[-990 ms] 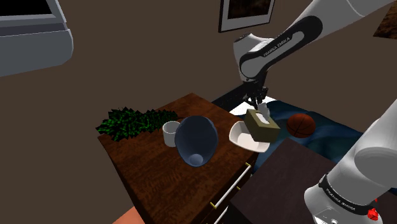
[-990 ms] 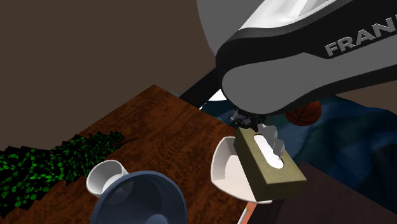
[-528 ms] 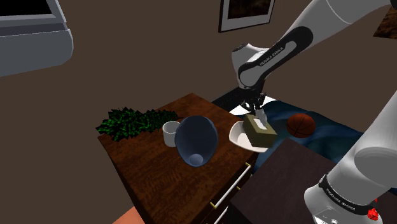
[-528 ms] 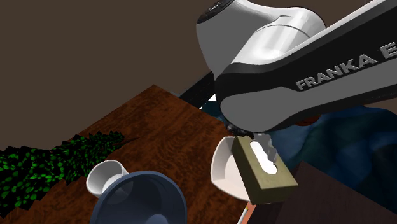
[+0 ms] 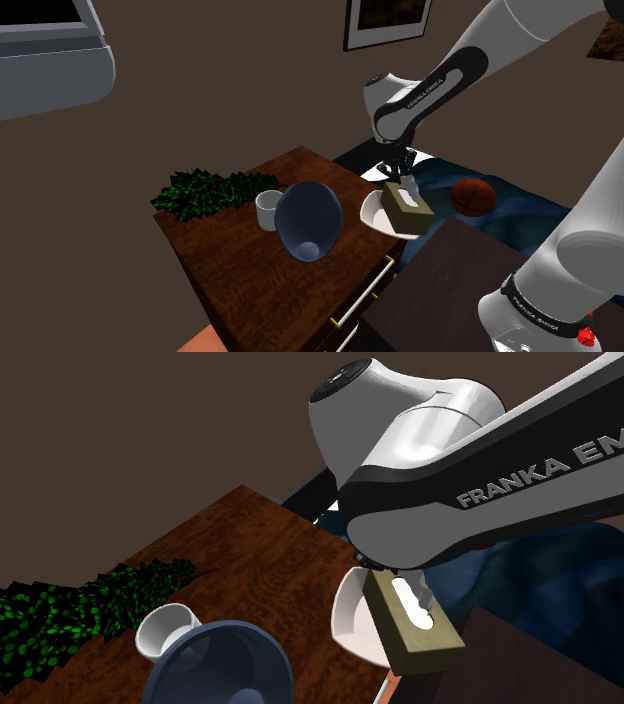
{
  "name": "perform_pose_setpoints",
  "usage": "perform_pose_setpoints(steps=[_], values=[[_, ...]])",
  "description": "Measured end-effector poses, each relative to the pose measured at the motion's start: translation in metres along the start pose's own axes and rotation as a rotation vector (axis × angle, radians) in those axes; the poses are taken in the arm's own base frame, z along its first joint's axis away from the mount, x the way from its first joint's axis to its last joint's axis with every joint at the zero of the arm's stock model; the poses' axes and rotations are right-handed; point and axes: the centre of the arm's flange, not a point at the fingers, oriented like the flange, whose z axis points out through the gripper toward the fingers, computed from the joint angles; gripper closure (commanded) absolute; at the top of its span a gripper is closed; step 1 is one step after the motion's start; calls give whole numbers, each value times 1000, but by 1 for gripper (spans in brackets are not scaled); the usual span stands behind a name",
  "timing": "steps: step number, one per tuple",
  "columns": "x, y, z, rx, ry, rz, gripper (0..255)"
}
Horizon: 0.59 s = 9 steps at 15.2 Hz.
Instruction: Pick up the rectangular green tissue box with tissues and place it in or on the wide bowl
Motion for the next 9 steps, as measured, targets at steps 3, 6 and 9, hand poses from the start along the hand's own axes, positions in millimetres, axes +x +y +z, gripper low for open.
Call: perform_pose_setpoints(steps=[3,6,9], values=[[0,0,0,0,0,0,0],[0,0,0,0,0,0,0],[0,-2,-17,0,1,0,0]])
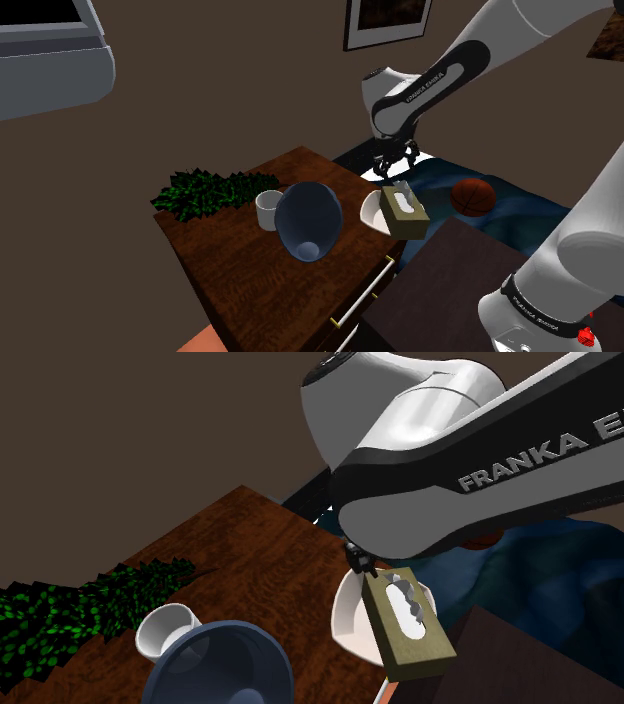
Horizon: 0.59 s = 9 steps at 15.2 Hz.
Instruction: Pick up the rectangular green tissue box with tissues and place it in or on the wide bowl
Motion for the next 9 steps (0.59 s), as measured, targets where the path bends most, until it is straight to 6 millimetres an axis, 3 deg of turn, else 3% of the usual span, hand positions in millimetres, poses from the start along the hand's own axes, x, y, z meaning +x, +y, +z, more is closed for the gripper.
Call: perform_pose_setpoints(steps=[3,9], values=[[2,0,-27,0,1,0,0],[0,1,-33,0,-1,0,0]])
